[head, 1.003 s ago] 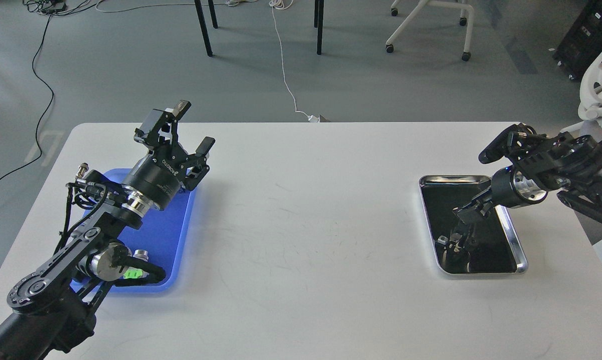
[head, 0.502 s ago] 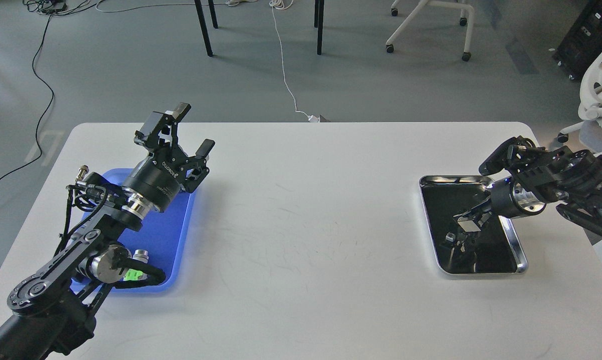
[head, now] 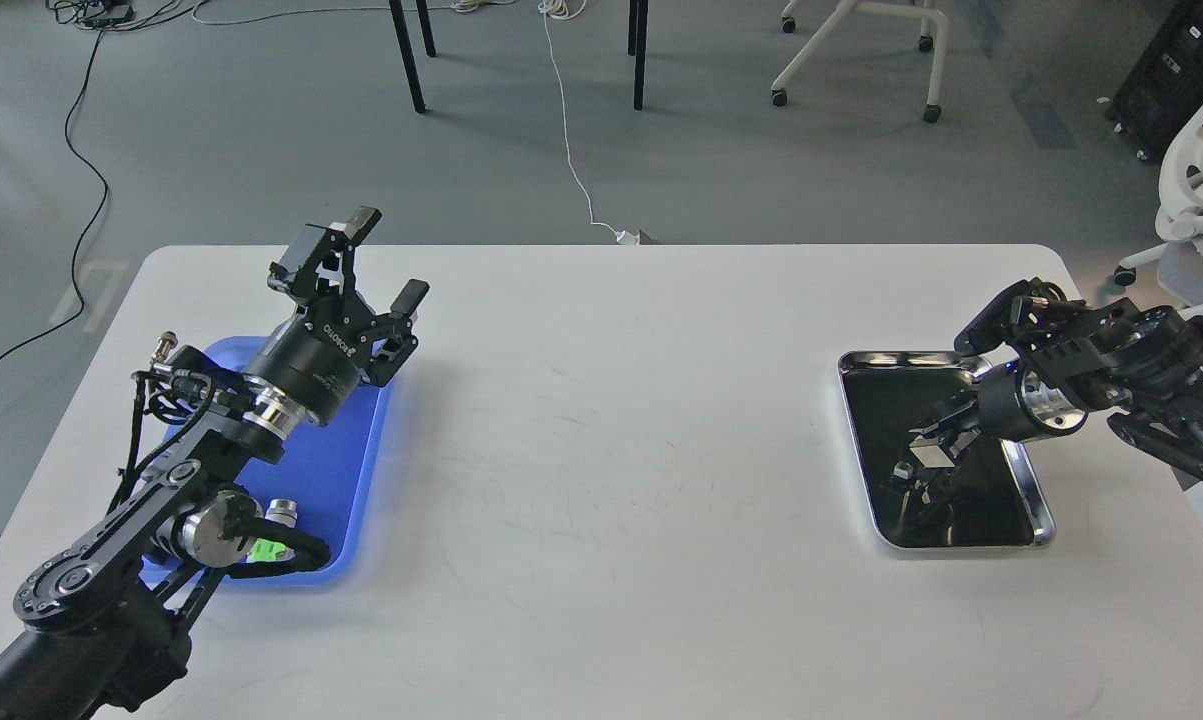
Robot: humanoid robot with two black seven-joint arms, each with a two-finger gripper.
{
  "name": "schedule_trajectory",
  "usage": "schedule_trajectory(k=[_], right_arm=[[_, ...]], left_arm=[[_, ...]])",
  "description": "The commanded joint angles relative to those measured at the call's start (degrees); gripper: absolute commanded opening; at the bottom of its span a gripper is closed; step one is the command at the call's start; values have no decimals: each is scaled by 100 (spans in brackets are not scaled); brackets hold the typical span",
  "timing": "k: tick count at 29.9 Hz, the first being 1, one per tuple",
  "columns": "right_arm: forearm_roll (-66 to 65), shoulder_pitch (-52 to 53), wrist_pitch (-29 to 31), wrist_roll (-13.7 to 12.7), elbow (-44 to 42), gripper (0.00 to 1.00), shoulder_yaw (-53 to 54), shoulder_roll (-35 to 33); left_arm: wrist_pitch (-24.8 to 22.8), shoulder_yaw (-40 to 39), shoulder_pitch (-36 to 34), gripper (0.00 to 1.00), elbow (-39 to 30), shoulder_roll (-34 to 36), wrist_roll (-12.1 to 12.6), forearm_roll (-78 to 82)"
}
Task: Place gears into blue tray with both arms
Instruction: 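Lift the black gear and carry it toward the table center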
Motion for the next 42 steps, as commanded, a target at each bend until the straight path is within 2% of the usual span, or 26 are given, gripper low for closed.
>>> schedule_trajectory(k=[1,8,18,28,36,40,42], right_arm=[[-2,-8,2,-2,-9,40,6,3],[-2,-8,2,-2,-17,30,5,3],[-2,1,2,-2,-17,22,14,47],[217,264,11,-2,132,21,49,-50],[806,1081,116,-2,1018,22,23,-296],[991,1381,370,-2,1353,22,14,-165],[1123,1477,467,-2,1380,22,-21,194]], left_arm=[[0,0,-3,98,1,0,0,0],[0,0,-3,98,1,9,0,0],[0,0,-3,98,-26,26,0,0],[0,0,-3,98,-26,35,0,0],[0,0,-12,98,-26,9,0,0],[-8,0,-12,98,-26,0,0,0],[0,0,-12,98,-26,0,0,0]])
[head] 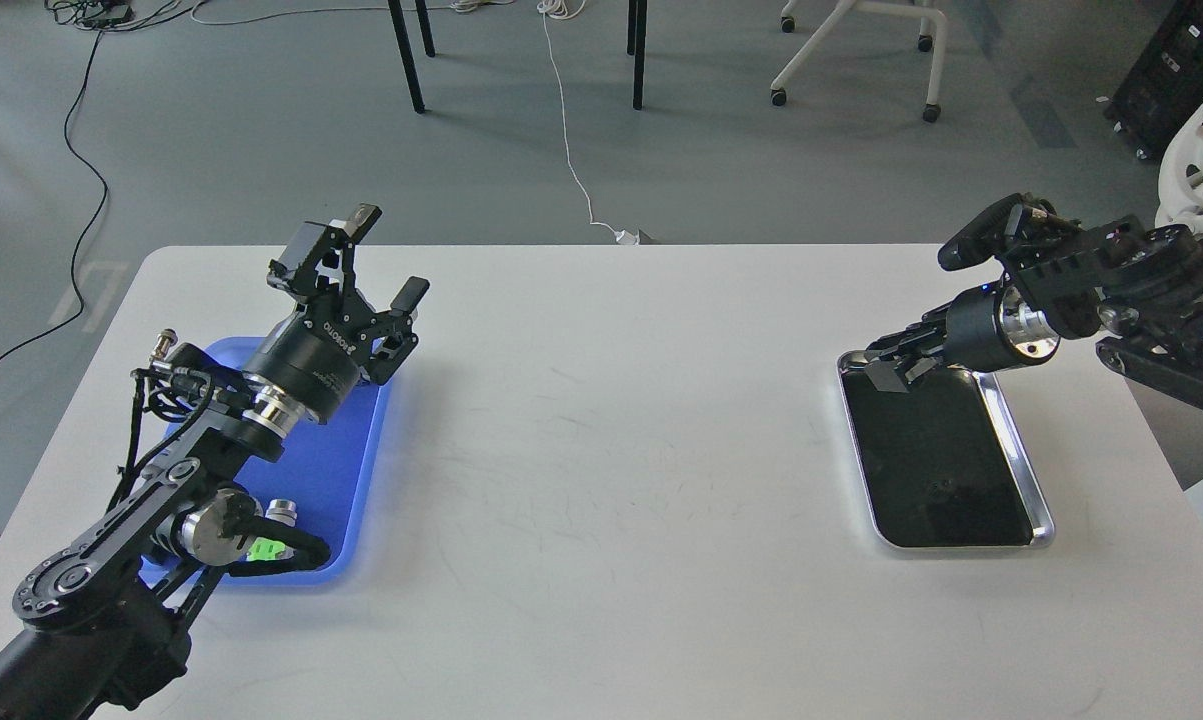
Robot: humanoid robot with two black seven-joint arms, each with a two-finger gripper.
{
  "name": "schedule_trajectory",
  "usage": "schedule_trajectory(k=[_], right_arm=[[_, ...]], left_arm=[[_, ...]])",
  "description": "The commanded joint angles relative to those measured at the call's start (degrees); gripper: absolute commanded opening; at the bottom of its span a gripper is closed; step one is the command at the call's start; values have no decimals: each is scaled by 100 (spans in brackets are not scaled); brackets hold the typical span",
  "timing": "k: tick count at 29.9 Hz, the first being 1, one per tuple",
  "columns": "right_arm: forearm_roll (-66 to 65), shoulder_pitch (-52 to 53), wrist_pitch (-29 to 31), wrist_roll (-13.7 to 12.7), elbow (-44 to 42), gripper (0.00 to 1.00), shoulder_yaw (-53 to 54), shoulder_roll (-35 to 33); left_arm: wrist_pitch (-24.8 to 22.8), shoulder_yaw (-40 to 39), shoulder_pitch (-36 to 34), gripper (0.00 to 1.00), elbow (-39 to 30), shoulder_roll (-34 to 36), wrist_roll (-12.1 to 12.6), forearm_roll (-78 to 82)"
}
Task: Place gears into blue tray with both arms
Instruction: 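Lift the black gear and carry it toward the table center, then lower the black gear onto the table center and open the right gripper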
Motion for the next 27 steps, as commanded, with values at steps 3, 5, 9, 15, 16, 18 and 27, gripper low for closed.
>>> schedule_trajectory(k=[3,5,9,15,16,18,27], right_arm=[[213,157,158,2,19,22,-111,808],[318,157,167,2,-217,22,-277,1326],[451,139,123,2,-674,22,-559,2134],[793,34,35,2,-1352,22,-805,3050],[863,16,17,2,-1405,22,-858,3050],[934,7,-18,2,-1475,22,-963,3050],[1530,-317,-246,2,-1546,23,-1192,3050]], left_arm=[[0,0,9,98,1,7,0,1],[0,0,9,98,1,7,0,1],[0,0,9,98,1,-2,0,1],[0,0,9,98,1,7,0,1],[0,0,9,98,1,15,0,1],[0,0,9,98,1,24,0,1],[0,9,18,98,1,33,0,1]])
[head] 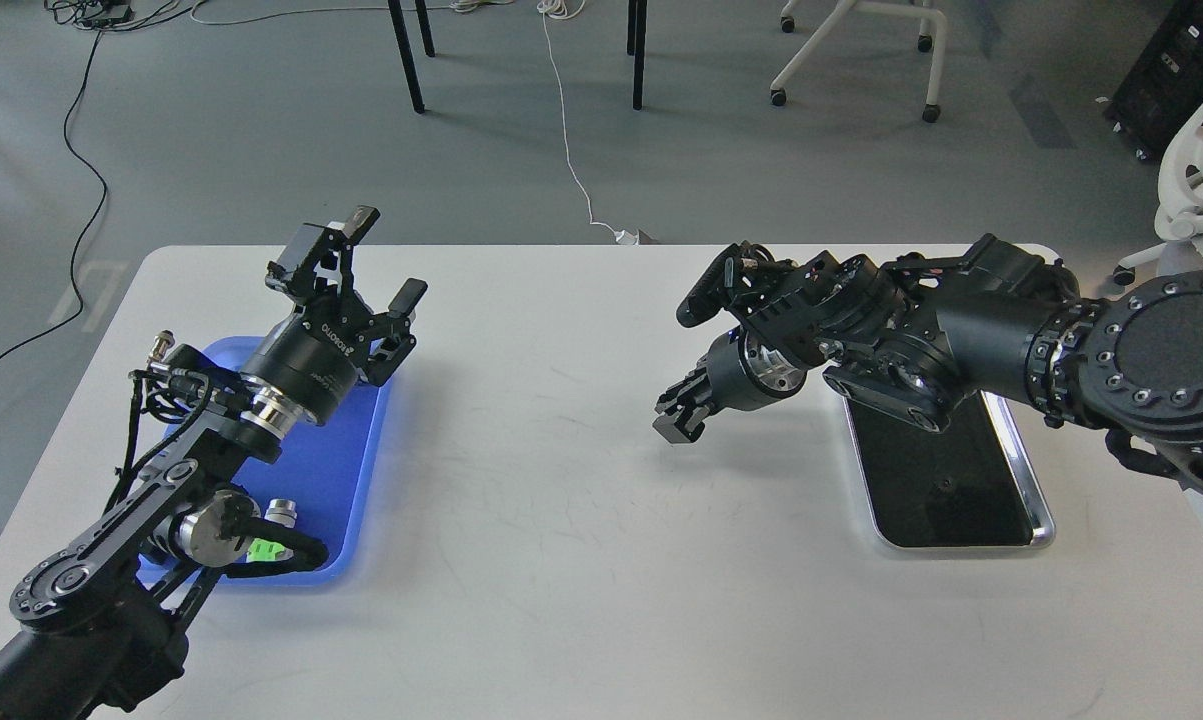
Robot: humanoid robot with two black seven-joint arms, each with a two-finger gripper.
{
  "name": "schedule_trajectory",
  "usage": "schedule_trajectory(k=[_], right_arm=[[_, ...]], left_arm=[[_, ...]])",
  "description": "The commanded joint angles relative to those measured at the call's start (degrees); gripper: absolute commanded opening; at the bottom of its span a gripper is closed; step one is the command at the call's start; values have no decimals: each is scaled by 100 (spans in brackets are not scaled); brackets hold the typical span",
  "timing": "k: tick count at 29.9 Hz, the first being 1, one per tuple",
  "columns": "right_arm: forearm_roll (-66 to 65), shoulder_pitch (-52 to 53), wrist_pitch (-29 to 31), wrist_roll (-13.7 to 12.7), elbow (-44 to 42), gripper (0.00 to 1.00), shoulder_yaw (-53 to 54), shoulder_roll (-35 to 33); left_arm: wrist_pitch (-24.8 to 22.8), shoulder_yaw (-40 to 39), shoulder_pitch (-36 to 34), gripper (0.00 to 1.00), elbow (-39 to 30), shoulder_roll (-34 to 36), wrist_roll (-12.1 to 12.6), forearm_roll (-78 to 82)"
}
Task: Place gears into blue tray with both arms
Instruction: 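Lower the black gear onto the table center and open the right gripper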
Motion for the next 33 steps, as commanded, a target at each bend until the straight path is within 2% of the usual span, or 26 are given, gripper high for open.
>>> schedule_trajectory(k=[1,11,17,22,26,28,29,30,33], right_arm=[[391,-126,-24,0,89,23,-16,-1],[841,-153,-165,0,721,24,-42,-1],[841,-153,-287,0,775,25,-86,-1],[841,-162,-428,0,792,32,-95,-1],[841,-214,-551,0,784,40,-95,-1],[841,-223,-613,0,784,48,-95,-1],[841,-223,-613,0,784,48,-95,-1],[849,-223,-639,0,775,57,-95,-1],[849,-179,-683,0,775,72,-95,-1]], left_arm=[[0,2,0,98,0,0,0,0],[0,19,0,98,0,0,0,0],[0,28,0,98,0,0,0,0],[0,28,0,98,0,-9,0,0],[0,37,0,98,0,-9,0,0],[0,37,0,98,0,-9,0,0],[0,37,0,98,0,-9,0,0],[0,37,0,98,0,-1,0,0],[0,37,-9,98,0,17,0,0]])
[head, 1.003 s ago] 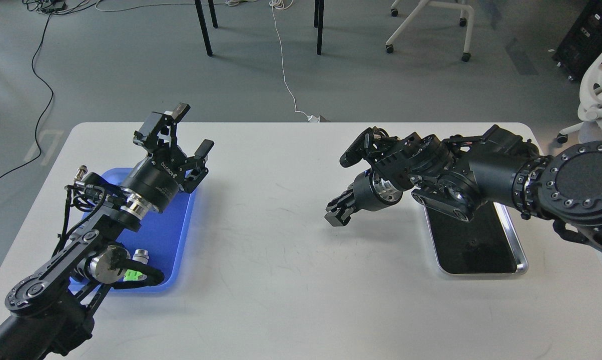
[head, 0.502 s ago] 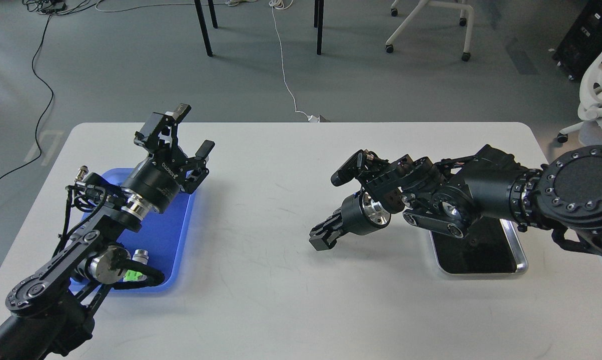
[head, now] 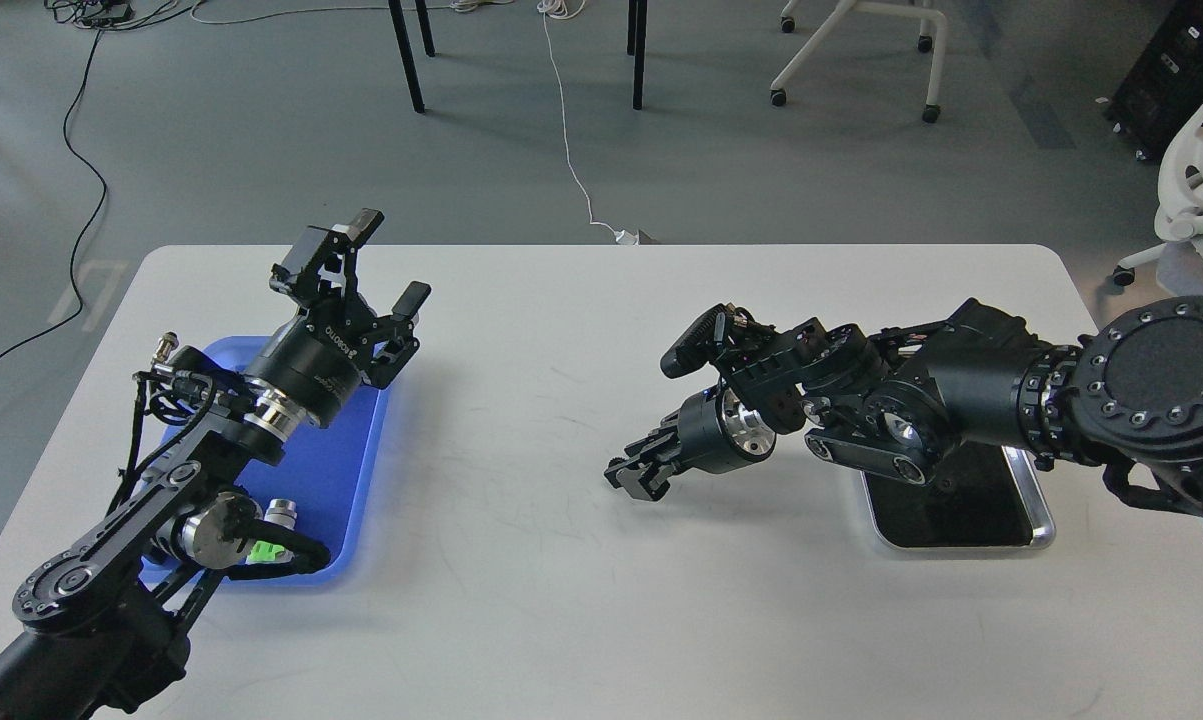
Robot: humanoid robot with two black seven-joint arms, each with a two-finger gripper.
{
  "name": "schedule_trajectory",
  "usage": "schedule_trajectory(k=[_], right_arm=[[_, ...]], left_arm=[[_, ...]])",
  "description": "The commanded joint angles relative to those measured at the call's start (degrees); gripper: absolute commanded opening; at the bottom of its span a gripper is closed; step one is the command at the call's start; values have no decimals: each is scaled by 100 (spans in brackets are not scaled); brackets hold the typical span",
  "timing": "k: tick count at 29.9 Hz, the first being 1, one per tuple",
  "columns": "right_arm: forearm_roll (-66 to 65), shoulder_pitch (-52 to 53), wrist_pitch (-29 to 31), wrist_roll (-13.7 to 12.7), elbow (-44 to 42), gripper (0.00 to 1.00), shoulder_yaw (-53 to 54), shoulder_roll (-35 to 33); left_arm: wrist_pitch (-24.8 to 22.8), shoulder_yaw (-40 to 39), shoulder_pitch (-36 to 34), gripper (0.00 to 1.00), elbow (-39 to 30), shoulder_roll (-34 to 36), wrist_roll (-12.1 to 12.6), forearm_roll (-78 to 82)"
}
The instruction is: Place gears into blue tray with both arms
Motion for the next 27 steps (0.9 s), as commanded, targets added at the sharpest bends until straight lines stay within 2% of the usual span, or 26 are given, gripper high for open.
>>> schedule_trajectory(k=[1,6,7,10,14,19,21,24,27], right_arm=[[38,75,-56,0,-2,74,13,1],[477,277,-56,0,41,88,135,1],[599,303,-47,0,146,94,232,1],[794,304,-12,0,401,96,557,1],[1469,33,14,0,805,96,1408,-955],[2533,-942,49,0,885,97,2849,-1878],[2937,-1399,224,0,894,97,3455,-2177],[3639,-2058,794,0,885,97,4360,-2512],[4456,-2779,1401,0,885,97,5213,-2626]], left_arm=[[1,-9,-11,98,0,16,0,0],[9,-9,-29,98,0,25,0,0],[9,-9,-38,98,0,25,0,9],[9,-9,-73,98,9,51,0,9],[9,-9,-126,98,9,51,-35,307],[9,-9,-161,98,17,86,-430,878],[-17,-1,-196,98,9,104,-553,1220],[-104,104,-248,98,-52,95,-737,1747],[-219,604,-538,98,-193,122,-743,2353]])
